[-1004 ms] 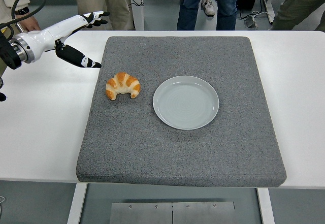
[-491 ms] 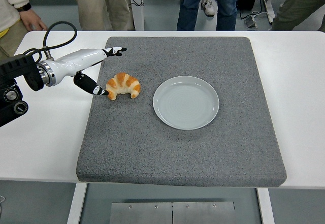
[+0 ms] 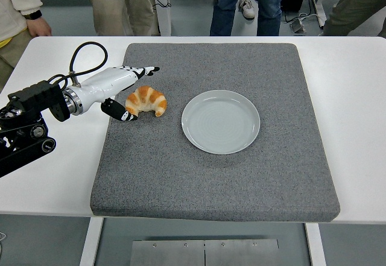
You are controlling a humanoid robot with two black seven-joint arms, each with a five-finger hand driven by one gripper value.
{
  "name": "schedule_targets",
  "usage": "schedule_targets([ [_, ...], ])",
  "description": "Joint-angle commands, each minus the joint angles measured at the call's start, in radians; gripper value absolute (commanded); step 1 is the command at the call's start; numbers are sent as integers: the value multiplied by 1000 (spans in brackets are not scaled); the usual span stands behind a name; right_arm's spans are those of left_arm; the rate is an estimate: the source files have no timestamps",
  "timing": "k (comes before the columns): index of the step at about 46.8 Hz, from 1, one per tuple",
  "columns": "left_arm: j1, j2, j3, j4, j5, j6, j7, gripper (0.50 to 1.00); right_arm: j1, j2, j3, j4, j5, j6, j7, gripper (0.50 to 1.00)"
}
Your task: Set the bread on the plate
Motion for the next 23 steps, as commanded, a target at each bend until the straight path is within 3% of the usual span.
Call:
schedule_targets([
  [1, 8, -20, 1, 16, 0, 14, 0, 957, 0, 0, 0, 0, 0, 0, 0, 1000],
  [23, 36, -103, 1, 108, 25, 79, 0, 957, 0, 0, 0, 0, 0, 0, 0, 1000],
])
